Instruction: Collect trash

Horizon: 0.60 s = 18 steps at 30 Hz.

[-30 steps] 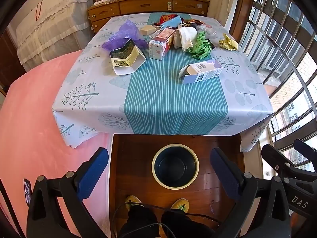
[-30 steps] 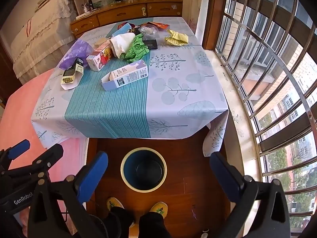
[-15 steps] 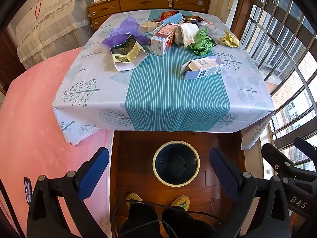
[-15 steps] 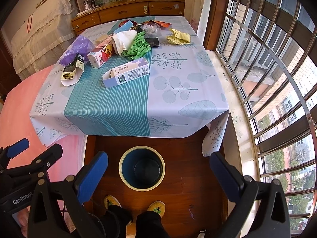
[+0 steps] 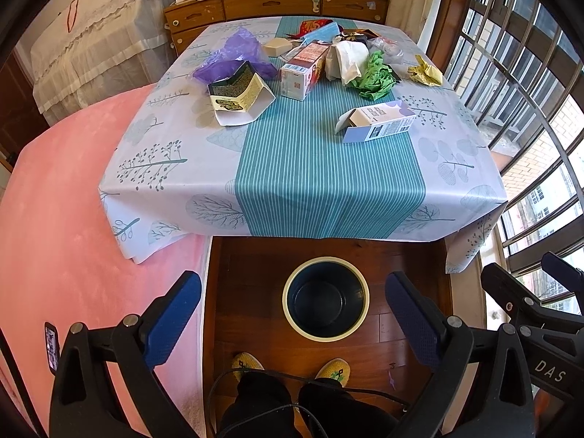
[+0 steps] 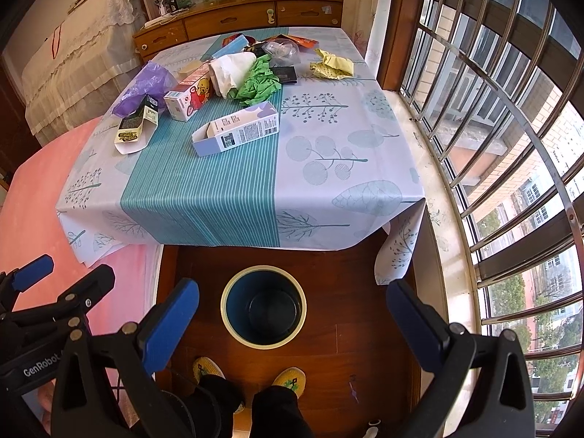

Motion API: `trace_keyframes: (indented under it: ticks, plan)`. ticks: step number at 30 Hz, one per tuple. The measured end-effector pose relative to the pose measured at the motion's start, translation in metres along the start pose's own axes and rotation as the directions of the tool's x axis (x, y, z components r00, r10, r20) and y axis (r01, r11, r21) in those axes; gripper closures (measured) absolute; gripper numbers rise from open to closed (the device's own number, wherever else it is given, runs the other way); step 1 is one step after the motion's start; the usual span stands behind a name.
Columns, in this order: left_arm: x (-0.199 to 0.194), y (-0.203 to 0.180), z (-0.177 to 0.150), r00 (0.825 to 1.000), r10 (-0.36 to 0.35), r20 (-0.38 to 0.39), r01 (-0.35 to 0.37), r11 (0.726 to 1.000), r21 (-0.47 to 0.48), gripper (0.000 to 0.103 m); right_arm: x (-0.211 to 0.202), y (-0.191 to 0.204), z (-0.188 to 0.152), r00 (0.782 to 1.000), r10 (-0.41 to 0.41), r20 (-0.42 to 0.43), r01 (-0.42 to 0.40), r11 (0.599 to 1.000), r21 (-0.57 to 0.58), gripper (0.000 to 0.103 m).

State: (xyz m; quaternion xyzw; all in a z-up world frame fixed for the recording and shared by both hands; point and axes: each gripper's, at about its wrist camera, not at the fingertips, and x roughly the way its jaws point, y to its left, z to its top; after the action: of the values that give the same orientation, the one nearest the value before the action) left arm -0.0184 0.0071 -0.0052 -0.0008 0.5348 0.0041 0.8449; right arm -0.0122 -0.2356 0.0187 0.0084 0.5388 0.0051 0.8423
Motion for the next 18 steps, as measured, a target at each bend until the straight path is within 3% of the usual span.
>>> trace_keyframes:
  ticks: [18]
  plan:
    - [-0.0029,0.0014,-0.0006,1.000,0.012,0.009,-0.012,1.000,-0.018,0.004,0.0007,0.0017,0.0008,1.000,0.000,0.001,0.000,1.000,-0.004,0.000]
